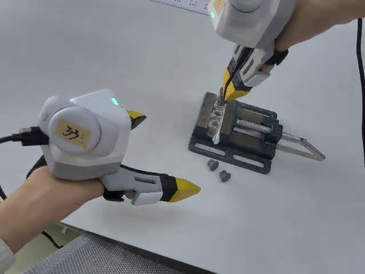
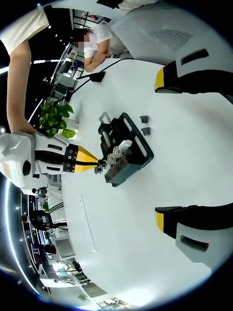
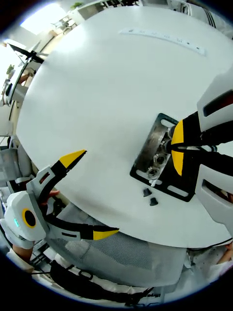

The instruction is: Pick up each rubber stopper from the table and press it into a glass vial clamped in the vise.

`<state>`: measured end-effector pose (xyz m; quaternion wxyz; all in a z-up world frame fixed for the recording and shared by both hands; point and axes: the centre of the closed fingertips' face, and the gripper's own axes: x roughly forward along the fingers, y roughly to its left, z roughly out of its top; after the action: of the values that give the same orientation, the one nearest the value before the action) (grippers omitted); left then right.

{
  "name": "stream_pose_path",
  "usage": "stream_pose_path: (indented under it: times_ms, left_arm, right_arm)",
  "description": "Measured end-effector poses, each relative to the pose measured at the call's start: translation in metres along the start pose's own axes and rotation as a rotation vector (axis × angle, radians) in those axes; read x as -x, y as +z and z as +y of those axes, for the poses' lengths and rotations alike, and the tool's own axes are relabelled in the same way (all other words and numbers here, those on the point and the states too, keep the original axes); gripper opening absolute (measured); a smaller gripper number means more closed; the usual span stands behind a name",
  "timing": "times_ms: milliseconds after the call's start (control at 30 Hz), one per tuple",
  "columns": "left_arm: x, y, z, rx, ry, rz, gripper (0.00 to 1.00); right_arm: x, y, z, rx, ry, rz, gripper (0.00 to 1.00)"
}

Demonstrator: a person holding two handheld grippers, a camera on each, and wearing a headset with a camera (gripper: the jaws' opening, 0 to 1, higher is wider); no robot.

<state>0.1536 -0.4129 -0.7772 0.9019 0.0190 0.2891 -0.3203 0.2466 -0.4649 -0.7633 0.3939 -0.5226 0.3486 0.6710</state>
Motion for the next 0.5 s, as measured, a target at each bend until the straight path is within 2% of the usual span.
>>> stream_pose_path:
  times_ms: [300,500]
  left_arm:
    - [-0.0011,-0.0012,-0.0012,-0.001,-0.004,0.005,0.96]
    - [-0.0012,-0.0029,-0.0007,-0.003,-0.005,0.009,0.96]
  right_arm:
    - [-0.0009,0.0002,-0.0106,-0.016,0.008,-0.006,0.0]
    - [0.0009,0.0005,-0.0038,-0.009,0.007,-0.004,0.0]
